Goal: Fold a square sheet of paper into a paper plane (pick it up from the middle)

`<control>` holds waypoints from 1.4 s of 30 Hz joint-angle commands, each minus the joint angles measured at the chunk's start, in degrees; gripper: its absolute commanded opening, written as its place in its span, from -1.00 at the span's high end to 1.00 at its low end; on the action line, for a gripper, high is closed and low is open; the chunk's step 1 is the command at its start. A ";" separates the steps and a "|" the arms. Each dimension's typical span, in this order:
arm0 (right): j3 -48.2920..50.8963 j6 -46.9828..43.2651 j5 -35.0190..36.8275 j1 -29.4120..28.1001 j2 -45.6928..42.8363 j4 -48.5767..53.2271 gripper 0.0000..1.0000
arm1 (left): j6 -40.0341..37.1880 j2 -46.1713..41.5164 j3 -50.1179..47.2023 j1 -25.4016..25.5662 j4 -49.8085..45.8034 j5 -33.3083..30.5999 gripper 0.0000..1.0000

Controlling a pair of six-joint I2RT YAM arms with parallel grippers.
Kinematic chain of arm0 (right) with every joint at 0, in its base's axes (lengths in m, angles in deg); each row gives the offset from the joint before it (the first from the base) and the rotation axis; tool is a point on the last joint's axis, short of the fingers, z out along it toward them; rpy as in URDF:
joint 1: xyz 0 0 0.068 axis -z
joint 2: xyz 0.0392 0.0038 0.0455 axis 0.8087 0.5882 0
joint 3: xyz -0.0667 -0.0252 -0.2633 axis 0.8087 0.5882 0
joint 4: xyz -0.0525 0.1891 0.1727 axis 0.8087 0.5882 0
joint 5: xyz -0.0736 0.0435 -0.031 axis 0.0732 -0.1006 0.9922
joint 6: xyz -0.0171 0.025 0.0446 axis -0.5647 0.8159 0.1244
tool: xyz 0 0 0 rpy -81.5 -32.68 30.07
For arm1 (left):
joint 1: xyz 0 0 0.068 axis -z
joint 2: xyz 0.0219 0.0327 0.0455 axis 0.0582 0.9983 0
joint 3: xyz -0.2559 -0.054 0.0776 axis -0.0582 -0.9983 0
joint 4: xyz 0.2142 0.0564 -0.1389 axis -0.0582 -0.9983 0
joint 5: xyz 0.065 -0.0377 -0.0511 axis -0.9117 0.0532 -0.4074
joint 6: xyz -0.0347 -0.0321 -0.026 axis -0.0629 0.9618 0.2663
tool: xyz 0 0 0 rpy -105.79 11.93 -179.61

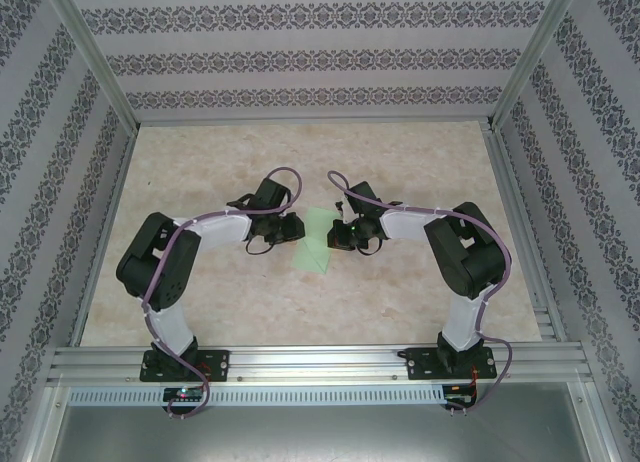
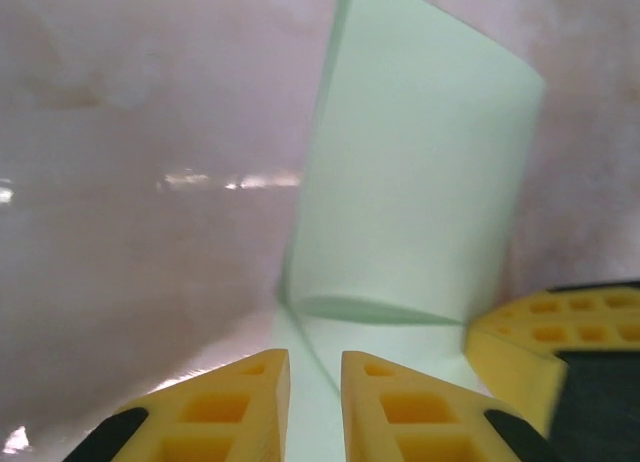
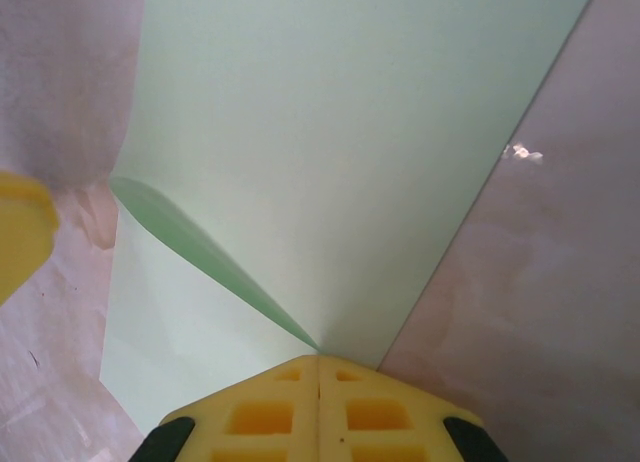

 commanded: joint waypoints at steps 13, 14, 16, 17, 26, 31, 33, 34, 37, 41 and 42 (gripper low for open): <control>3.95 -1.02 9.48 -0.90 6.91 7.19 0.89 | 1.23 3.47 1.00 4.66 5.67 4.65 0.72; 3.89 -1.01 9.48 -1.02 6.91 7.20 0.89 | 1.07 3.84 1.34 4.65 5.67 4.38 0.72; 3.87 -0.88 9.49 -0.98 7.00 7.14 0.89 | 1.01 4.51 1.86 4.63 5.51 3.50 0.73; 3.83 -0.87 9.40 -0.98 7.00 7.08 0.89 | 1.11 4.80 1.97 4.65 5.67 3.00 0.73; 4.03 -1.22 9.69 -0.98 7.24 7.12 0.90 | 0.57 5.88 1.94 4.08 3.52 -6.93 0.75; 3.91 -1.36 9.51 -0.68 6.92 7.06 0.90 | 0.47 7.82 2.08 3.91 3.09 -6.51 0.75; 3.67 -1.40 8.87 -0.67 6.01 6.88 0.89 | 0.81 8.47 1.98 3.91 2.82 -5.83 0.75; 3.46 -1.44 8.16 -0.72 5.05 6.57 0.90 | 1.07 8.61 1.64 3.94 2.73 -5.45 0.76; 2.87 -1.43 4.46 -0.96 1.12 4.57 0.89 | 1.53 8.58 0.61 3.93 2.25 -5.02 0.76; 3.26 -2.19 1.21 -2.53 -5.01 2.80 0.88 | 2.32 8.38 -0.55 3.90 1.93 -4.85 0.78; 3.84 -2.36 1.05 -2.93 -6.25 2.54 0.87 | 2.53 8.36 -0.74 3.90 1.95 -4.89 0.78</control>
